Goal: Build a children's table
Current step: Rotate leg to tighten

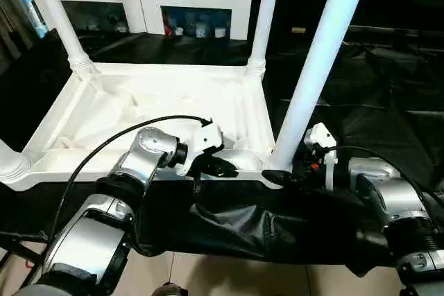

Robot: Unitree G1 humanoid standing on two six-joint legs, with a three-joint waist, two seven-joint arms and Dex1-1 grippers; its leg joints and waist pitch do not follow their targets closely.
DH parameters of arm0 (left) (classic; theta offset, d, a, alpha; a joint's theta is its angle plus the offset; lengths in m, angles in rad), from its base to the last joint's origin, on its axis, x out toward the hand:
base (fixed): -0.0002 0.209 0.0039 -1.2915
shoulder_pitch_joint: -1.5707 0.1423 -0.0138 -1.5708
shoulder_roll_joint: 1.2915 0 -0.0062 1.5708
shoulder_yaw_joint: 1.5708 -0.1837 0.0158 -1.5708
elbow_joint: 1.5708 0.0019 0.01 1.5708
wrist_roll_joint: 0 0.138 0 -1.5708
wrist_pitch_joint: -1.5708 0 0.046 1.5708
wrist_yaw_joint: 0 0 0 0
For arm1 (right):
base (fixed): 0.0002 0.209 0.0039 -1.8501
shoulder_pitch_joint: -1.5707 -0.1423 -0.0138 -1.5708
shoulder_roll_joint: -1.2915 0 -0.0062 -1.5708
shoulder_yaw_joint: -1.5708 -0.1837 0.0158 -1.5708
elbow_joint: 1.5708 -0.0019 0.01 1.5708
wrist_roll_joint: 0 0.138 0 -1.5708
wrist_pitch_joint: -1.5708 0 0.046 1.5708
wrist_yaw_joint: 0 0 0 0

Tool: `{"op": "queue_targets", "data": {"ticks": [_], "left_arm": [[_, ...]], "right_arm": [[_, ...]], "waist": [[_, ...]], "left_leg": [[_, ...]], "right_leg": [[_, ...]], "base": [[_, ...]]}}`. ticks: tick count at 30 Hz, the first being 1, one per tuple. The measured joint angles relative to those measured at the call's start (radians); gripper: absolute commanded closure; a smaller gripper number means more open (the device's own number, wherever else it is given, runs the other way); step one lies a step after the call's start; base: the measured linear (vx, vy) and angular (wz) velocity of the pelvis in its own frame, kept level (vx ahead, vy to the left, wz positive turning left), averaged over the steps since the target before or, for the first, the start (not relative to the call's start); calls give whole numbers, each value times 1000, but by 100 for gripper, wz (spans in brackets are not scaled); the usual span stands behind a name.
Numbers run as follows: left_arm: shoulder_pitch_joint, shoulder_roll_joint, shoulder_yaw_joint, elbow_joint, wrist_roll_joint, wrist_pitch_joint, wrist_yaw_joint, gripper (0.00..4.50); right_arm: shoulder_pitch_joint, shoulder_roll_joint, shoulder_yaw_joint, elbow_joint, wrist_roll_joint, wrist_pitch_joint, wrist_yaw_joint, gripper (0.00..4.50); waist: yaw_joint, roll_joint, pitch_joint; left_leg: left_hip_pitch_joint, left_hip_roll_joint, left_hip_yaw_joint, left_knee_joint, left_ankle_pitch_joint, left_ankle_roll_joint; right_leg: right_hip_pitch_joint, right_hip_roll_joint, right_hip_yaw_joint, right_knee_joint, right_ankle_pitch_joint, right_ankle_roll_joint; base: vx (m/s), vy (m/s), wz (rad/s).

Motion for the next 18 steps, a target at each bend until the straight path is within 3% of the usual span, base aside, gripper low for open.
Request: {"op": "queue_targets", "data": {"ticks": [8,13,14,18], "left_arm": [[0,0,0,4,0,-10,-2,450],[0,3,8,4,1,4,26,450],[0,3,10,4,3,8,45,450],[-10,-34,35,18,12,58,209,450]], "right_arm": [[12,4,-3,-26,0,18,-35,148],[20,69,-41,-8,-5,-11,-130,174],[15,83,-45,5,-6,-21,-163,177],[-76,204,-112,149,-22,-62,-440,180]], "waist": [[1,0,0],[-7,0,0],[-11,0,0],[-50,0,0]], "left_leg": [[0,0,0,0,0,0],[1,0,0,0,0,0],[2,0,0,0,0,0],[2,-1,0,0,0,0]], "right_leg": [[0,0,0,0,0,0],[0,0,1,1,0,0],[0,0,1,1,0,0],[-1,0,2,1,0,1]], "base": [[0,0,0],[0,0,0],[0,0,0],[0,0,0]]}}
